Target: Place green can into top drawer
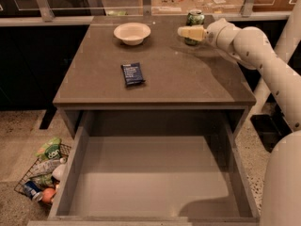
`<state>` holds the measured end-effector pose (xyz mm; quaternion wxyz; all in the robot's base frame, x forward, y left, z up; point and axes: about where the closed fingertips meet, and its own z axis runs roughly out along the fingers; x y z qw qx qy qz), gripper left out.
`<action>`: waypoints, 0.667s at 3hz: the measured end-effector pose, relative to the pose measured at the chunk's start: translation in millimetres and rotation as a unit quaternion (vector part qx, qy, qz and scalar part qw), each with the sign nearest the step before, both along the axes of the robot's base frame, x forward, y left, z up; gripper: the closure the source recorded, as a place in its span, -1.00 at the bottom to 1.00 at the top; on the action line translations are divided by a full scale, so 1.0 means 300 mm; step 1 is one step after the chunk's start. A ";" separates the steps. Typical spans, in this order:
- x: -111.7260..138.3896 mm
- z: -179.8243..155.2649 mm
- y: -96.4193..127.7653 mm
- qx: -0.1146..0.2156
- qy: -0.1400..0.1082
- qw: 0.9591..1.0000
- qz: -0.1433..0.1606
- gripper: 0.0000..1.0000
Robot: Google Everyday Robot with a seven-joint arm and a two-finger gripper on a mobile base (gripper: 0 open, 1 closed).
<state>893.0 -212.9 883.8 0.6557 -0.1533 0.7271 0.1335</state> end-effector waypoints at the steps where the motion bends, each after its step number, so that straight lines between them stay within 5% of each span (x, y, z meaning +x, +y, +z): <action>1: 0.033 -0.019 -0.014 0.014 -0.005 1.000 -0.003 -0.72; 2: 0.063 -0.016 0.013 0.020 -0.014 1.000 0.008 -0.27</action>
Offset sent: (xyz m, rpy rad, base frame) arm 0.0305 0.0066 0.0010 0.0509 -0.0571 0.0404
